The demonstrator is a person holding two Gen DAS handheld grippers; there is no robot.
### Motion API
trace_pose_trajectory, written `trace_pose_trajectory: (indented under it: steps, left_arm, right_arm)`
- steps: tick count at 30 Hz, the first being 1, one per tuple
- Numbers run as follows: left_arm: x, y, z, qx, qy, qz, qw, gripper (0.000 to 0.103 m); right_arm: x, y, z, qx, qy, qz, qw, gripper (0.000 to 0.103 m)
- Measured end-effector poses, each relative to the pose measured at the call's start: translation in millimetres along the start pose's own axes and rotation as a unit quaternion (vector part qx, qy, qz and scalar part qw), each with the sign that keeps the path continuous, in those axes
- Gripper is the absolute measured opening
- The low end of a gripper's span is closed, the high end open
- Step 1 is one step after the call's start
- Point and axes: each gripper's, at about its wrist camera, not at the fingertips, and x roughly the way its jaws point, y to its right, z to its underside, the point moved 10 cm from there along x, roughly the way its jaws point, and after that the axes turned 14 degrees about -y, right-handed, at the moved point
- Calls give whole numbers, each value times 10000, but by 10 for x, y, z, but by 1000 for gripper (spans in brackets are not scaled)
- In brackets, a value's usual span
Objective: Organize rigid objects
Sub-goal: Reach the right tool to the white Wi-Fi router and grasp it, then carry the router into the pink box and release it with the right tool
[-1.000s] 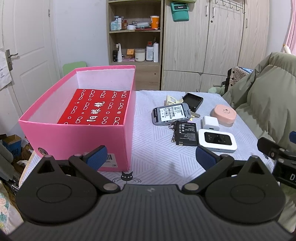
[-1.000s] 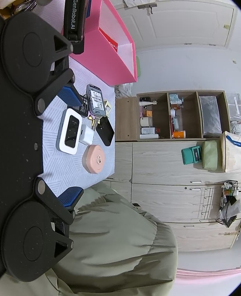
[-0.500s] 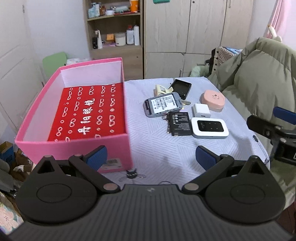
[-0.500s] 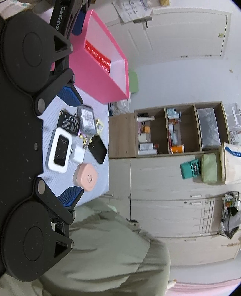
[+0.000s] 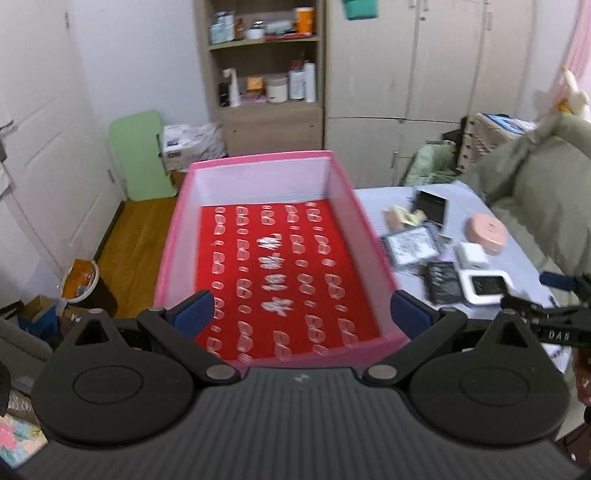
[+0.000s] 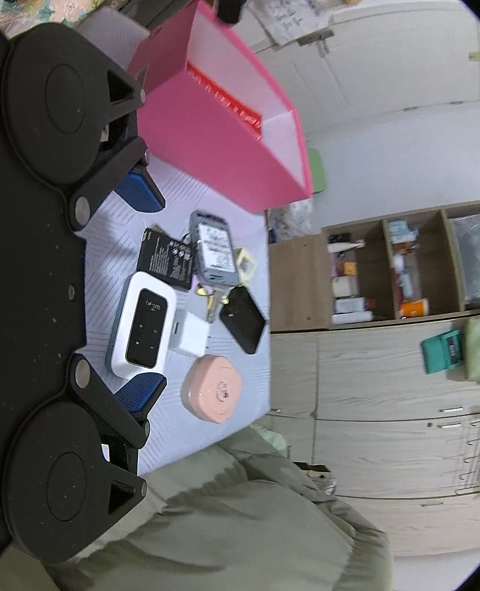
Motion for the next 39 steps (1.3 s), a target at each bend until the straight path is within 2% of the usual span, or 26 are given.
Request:
trace_pose_trajectory:
  steps: [4, 7, 10, 12, 16, 21, 24, 26, 28, 33, 35, 37, 38, 39]
  left_arm:
    - [224, -346, -255, -34, -119, -297, 9995, 103]
    - [423, -572, -421, -183, -154, -584, 9980, 103]
    - [615, -761, -516, -335, -254, -778, 9961, 101]
    - [722, -865, -582, -393, -310, -913, 9946, 101]
    - [840, -976, -681, -393, -418, -1014, 9932, 100]
    - [820, -1040, -708, -187, -494, -1221, 9911, 100]
    - [822, -1035, -707, 78, -588, -1310, 9896, 100]
    - [824, -1057, -682, 165, -705, -1229, 9898, 100]
    - [822, -1100, -665, 214, -810, -1134, 9900, 99]
    - [828, -1173, -657, 653, -899, -1154, 9871, 89]
    - [881, -1221, -605, 656, -1126, -1085, 9855, 74]
    - [961, -1258, -533, 652, -1398, -919, 9837, 69]
    - [1007, -1278, -502, 599, -1522, -827, 9831, 60]
    - [1044, -1285, -476, 578, -1611, -763, 9823, 56]
  right_arm:
    - [308, 30, -31, -40, -202, 282, 9994, 96]
    - [524, 184, -65, 290, -48, 474, 9984, 96]
    - [747, 262, -18, 636, -445, 384, 9962, 96]
    - [780, 272, -6, 568, -524, 515, 9957, 97]
    - [817, 296, 4, 406, -756, 718, 9937, 101]
    - [899, 298, 15, 600, -1130, 538, 9903, 102]
    - [990, 303, 4, 752, -1173, 469, 9891, 103]
    - [1015, 322, -40, 834, -1044, 467, 9899, 102]
    - [1023, 333, -59, 845, -1091, 426, 9895, 102]
    - [910, 361, -50, 671, -1227, 498, 9889, 102]
    - [820, 353, -67, 633, -1178, 491, 9898, 102]
    - [713, 325, -109, 509, -1077, 555, 9913, 102]
    - [657, 310, -143, 446, -1012, 608, 9920, 102]
    - [599, 285, -186, 382, -950, 636, 9927, 102]
